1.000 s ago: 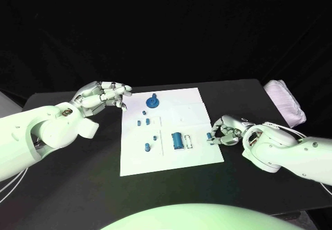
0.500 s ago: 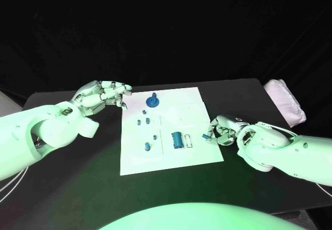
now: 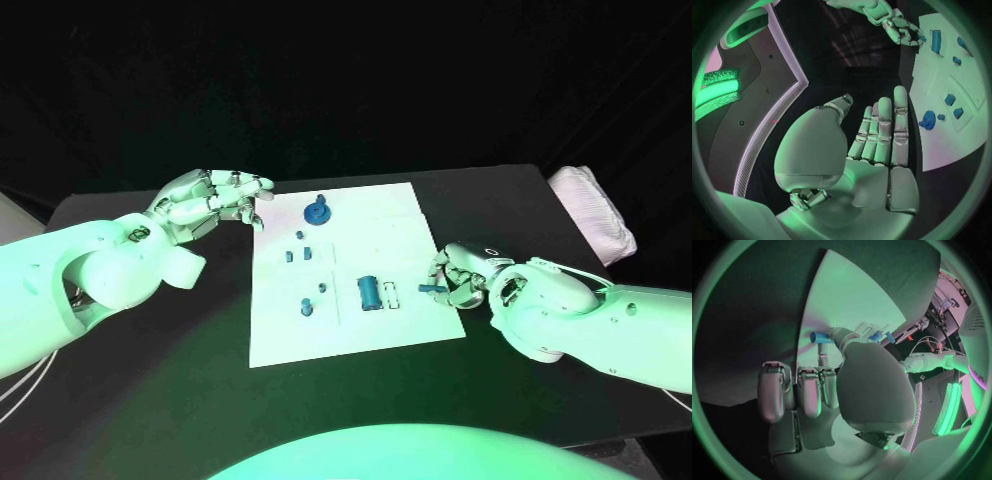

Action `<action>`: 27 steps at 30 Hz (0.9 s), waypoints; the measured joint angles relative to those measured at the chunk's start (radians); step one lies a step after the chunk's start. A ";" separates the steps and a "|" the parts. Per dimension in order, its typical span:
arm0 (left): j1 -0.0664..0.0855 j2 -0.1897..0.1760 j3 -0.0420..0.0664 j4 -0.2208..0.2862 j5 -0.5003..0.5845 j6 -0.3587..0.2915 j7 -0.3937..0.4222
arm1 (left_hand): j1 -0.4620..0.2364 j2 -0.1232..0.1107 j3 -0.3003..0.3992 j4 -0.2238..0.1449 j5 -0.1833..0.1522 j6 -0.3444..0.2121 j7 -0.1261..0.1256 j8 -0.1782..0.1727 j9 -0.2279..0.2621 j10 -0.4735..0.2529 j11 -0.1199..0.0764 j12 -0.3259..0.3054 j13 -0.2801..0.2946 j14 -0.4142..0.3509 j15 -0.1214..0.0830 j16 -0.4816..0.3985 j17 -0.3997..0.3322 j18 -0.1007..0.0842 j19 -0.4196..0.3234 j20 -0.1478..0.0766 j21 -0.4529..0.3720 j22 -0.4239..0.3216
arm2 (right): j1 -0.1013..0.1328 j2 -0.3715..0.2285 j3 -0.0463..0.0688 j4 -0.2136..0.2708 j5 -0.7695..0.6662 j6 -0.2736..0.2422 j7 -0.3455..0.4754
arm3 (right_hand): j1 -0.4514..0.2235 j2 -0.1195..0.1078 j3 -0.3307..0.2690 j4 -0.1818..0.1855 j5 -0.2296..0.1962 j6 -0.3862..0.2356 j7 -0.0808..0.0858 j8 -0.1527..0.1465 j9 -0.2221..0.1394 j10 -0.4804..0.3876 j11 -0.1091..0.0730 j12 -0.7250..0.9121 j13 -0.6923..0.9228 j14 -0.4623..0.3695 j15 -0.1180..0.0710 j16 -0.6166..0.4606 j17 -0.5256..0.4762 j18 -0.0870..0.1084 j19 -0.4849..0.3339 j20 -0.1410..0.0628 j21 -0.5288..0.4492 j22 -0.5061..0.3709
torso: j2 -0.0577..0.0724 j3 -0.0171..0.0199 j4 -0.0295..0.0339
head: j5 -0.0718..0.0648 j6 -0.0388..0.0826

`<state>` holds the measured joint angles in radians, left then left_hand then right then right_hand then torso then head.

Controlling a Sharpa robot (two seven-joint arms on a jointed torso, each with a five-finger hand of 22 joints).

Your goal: Assemble the parts on the task board

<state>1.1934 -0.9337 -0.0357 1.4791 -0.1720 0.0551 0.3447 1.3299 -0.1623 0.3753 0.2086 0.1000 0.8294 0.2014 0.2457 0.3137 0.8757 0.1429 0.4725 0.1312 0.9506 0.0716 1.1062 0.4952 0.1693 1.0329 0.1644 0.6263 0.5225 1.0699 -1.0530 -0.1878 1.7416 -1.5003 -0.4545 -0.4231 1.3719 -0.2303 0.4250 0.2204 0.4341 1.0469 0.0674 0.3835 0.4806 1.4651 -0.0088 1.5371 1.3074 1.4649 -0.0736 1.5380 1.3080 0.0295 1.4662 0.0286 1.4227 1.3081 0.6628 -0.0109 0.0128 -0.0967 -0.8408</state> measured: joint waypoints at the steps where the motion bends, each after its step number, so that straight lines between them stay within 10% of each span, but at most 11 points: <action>1: 0.000 0.000 0.000 0.000 0.000 0.000 0.000 | 0.000 0.000 0.000 0.000 0.000 0.000 0.000 0.000 0.000 0.000 0.000 0.000 0.000 0.000 0.000 0.000 0.000 0.000 0.000 0.000 0.000 0.000 | -0.001 -0.001 -0.001 0.003 0.000 -0.005 -0.002 | -0.001 0.001 0.020 -0.017 0.003 0.000 0.000 0.000 0.000 0.000 0.000 0.000 0.000 0.000 0.000 0.000 0.000 0.000 0.000 0.000 0.000 0.000 | 0.000 0.0000 0.0000 | 0.000 0.000; 15: 0.000 -0.001 0.000 0.000 0.000 0.000 -0.001 | 0.004 0.004 0.000 0.000 0.000 0.000 0.000 0.000 -0.001 0.000 0.000 0.000 0.000 0.000 0.000 0.000 0.000 0.000 0.000 0.000 0.000 -0.001 | 0.039 -0.018 -0.004 0.090 0.036 -0.051 -0.015 | -0.065 -0.003 0.053 -0.037 0.012 -0.002 -0.002 0.004 0.001 0.002 -0.002 0.014 0.000 0.004 -0.004 0.004 0.000 0.000 0.000 0.000 0.018 0.000 | 0.000 -0.0010 -0.0002 | 0.004 -0.001; 27: 0.000 -0.001 0.000 0.003 0.000 0.000 -0.001 | 0.004 0.004 0.000 0.000 0.000 0.000 0.000 0.000 -0.001 0.000 0.000 0.000 0.000 0.000 0.000 0.000 0.000 0.000 0.000 0.000 0.000 -0.001 | 0.036 0.044 -0.005 0.067 0.080 -0.052 -0.027 | -0.158 -0.013 0.053 -0.011 -0.036 0.002 -0.005 0.043 0.036 0.002 -0.013 0.014 0.000 0.004 -0.011 0.008 0.000 0.000 0.000 -0.007 0.028 0.000 | 0.000 -0.0007 0.0005 | 0.004 -0.004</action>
<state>1.1934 -0.9349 -0.0357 1.4817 -0.1720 0.0553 0.3437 1.3342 -0.1580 0.3753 0.2085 0.1000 0.8294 0.2014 0.2457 0.3128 0.8757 0.1429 0.4725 0.1311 0.9506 0.0716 1.1062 0.4951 0.1693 1.0329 0.1644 0.6263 0.5217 1.1058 -1.0092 -0.1923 1.8087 -1.4204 -0.5070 -0.4500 1.2138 -0.2435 0.4776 0.2093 0.3982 1.0488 0.0619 0.4264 0.5165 1.4666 -0.0218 1.5515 1.3074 1.4684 -0.0843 1.5458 1.3077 0.0296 1.4662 0.0216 1.4505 1.3077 0.6633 -0.0116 0.0132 -0.0929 -0.8446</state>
